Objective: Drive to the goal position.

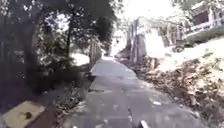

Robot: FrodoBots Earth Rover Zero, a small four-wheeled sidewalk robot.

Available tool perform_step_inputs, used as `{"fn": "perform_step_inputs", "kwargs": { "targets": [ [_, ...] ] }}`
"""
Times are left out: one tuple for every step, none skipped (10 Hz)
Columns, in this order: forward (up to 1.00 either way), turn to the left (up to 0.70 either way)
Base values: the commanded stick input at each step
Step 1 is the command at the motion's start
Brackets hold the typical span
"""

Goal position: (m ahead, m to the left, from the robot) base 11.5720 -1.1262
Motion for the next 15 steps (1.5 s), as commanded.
{"fn": "perform_step_inputs", "kwargs": {
  "targets": [
    [0.50,0.00],
    [0.50,0.00],
    [0.50,0.00],
    [0.50,0.00],
    [0.50,-0.02],
    [0.50,-0.34],
    [0.50,-0.46],
    [0.50,-0.15],
    [0.50,0.00],
    [0.50,0.00],
    [0.50,0.00],
    [0.50,0.00],
    [0.50,0.00],
    [0.50,0.00],
    [0.50,0.00]
  ]
}}
